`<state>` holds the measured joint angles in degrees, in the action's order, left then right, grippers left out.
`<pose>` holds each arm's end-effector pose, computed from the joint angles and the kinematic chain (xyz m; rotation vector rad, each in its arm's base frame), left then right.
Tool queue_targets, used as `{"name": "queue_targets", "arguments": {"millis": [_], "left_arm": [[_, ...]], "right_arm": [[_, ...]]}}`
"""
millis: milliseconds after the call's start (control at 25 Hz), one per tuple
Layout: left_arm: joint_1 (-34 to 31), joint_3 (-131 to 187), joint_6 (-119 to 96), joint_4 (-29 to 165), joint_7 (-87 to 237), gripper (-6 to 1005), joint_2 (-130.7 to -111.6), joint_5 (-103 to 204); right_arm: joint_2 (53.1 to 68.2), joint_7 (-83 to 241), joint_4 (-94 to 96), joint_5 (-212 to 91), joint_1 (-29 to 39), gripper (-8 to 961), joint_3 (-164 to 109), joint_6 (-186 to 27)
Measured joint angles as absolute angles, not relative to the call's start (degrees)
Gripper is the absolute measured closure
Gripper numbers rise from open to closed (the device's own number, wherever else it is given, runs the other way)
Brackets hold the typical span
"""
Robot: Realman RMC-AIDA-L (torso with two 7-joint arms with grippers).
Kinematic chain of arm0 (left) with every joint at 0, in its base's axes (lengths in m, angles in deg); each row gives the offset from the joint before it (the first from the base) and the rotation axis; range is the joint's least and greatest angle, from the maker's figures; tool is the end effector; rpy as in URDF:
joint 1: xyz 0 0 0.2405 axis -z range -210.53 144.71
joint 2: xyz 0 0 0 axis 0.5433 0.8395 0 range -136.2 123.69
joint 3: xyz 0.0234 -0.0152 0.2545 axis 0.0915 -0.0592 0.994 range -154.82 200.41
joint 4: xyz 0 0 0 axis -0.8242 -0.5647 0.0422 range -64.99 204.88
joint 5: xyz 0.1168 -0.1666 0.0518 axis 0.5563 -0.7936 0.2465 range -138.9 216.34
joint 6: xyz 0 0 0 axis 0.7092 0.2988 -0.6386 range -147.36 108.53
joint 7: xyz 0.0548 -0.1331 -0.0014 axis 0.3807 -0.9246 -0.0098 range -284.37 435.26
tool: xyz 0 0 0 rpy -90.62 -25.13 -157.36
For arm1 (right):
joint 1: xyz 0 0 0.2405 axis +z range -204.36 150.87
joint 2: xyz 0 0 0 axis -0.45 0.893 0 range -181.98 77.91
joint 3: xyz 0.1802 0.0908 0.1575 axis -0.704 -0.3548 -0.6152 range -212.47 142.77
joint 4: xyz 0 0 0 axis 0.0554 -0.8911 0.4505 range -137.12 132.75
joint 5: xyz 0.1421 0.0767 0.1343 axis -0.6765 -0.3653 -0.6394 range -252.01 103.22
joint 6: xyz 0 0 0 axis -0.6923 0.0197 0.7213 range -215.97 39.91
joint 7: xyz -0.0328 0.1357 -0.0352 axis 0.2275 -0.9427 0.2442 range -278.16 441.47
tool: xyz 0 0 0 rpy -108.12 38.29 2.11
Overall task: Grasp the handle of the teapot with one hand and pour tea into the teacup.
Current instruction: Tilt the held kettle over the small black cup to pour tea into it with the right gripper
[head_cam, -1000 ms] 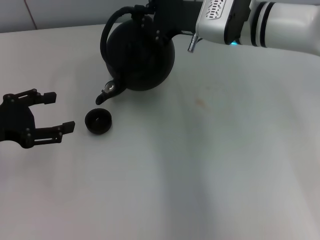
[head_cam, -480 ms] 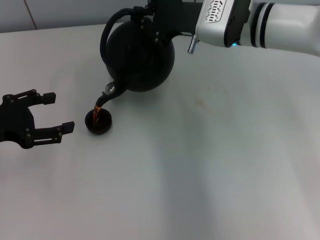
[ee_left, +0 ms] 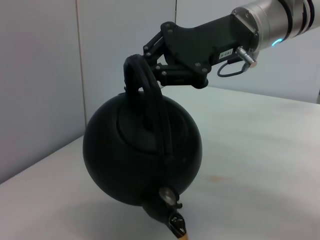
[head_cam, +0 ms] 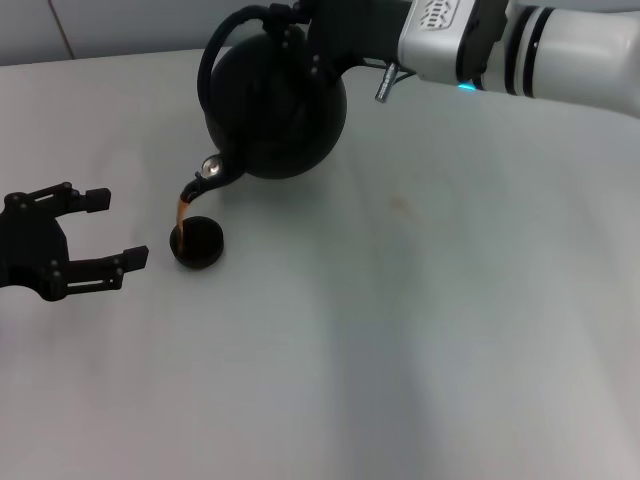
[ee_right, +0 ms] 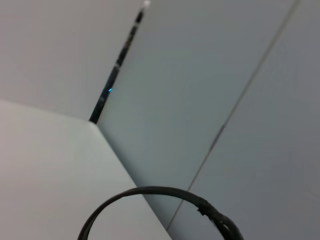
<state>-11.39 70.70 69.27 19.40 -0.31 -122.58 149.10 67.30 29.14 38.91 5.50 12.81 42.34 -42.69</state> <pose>-0.2849 0.3154 0.0398 -2.6982 -0.3883 -0.4899 0.1532 0.4314 -0.0375 -2.3945 -0.1681 0.4373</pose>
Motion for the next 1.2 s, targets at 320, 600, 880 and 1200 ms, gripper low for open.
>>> {"name": "queue_targets", "arguments": {"millis": [320, 600, 880, 1200], "left_arm": [[-11.58, 70.61, 69.27, 19.41, -0.31, 136, -122.62, 149.11], [-11.22, 70.79, 69.27, 19.31, -0.31, 136, -122.57, 149.10], [-11.16, 70.89, 69.26, 19.26, -0.31, 136, -122.65, 149.11], [-11.04, 70.79, 69.26, 19.23, -0.32, 135, -122.80, 149.11]], "right_arm": [[67.35, 29.55, 34.14, -0.31, 11.59, 872, 41.91, -42.61], [67.27, 29.85, 33.90, -8.24, 8.37, 872, 41.80, -41.22], [67.31, 28.59, 33.37, -12.55, 6.40, 871, 37.48, -41.20], [67.20, 23.93, 32.07, -12.60, 5.88, 860, 35.25, -41.17]]}}
